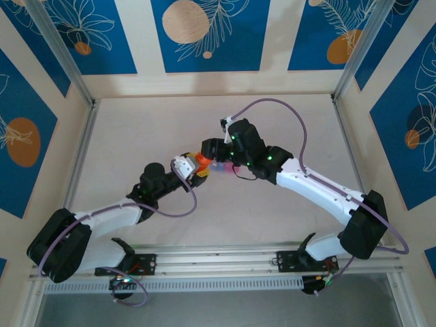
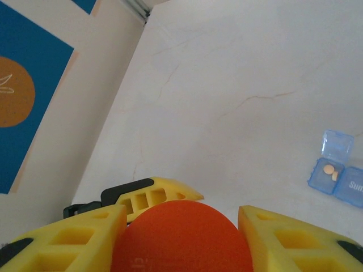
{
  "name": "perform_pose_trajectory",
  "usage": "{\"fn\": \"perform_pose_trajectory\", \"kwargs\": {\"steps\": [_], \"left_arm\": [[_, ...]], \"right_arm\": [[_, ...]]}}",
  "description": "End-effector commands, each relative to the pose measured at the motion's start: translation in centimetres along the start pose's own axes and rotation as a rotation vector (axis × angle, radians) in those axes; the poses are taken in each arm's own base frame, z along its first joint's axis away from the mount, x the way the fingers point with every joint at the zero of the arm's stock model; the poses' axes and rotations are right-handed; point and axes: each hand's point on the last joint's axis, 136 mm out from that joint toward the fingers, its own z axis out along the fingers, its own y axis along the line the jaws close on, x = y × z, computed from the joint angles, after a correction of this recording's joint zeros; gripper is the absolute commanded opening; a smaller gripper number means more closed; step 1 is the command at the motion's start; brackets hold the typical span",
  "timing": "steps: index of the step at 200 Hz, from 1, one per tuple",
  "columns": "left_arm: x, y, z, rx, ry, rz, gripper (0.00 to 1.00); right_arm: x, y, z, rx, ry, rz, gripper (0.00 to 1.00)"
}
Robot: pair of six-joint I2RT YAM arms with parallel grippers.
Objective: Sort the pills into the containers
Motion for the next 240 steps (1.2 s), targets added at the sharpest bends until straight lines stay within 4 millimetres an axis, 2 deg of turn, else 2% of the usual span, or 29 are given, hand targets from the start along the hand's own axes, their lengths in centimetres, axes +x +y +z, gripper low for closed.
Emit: {"fn": "perform_pose_trajectory", "kwargs": {"steps": [1, 57, 123, 165, 191, 209, 226, 240], "left_arm": [[-9.5, -2.1, -0.8, 0.085, -0.337, 0.169, 0.0], [-6.6, -3.2, -0.1, 0.12, -0.269, 0.161, 0.0], [-5.2, -3.4, 0.3, 0.135, -0.238, 0.128, 0.0], [-3.8, -3.4, 1.0, 0.136, -0.202, 0.101, 0.0], [-3.6, -3.3, 1.1, 0.146, -0.208, 0.077, 0.0], [-3.7, -3.7, 1.0, 0.186, -0.213, 0.058, 0.0], [-4.0, -4.2, 0.6, 0.234, -0.226, 0.046, 0.0], [-4.2, -4.7, 0.3, 0.275, -0.234, 0.034, 0.0]], "right_arm": [[2.4, -2.4, 0.8, 0.097, 0.062, 0.079, 0.53], [0.8, -1.1, -0.4, 0.054, 0.019, 0.082, 0.6], [-1.0, -0.3, -2.3, 0.03, -0.038, 0.065, 0.62], [-2.0, 0.4, -4.1, -0.004, -0.063, 0.033, 0.68], [-2.6, 0.5, -5.4, -0.018, -0.067, -0.009, 0.7], [-3.6, 1.2, -6.7, -0.083, -0.09, -0.129, 0.71], [-4.4, 2.4, -8.2, -0.198, -0.08, -0.358, 0.71], [-4.2, 3.0, -9.6, -0.302, -0.066, -0.566, 0.71]]}}
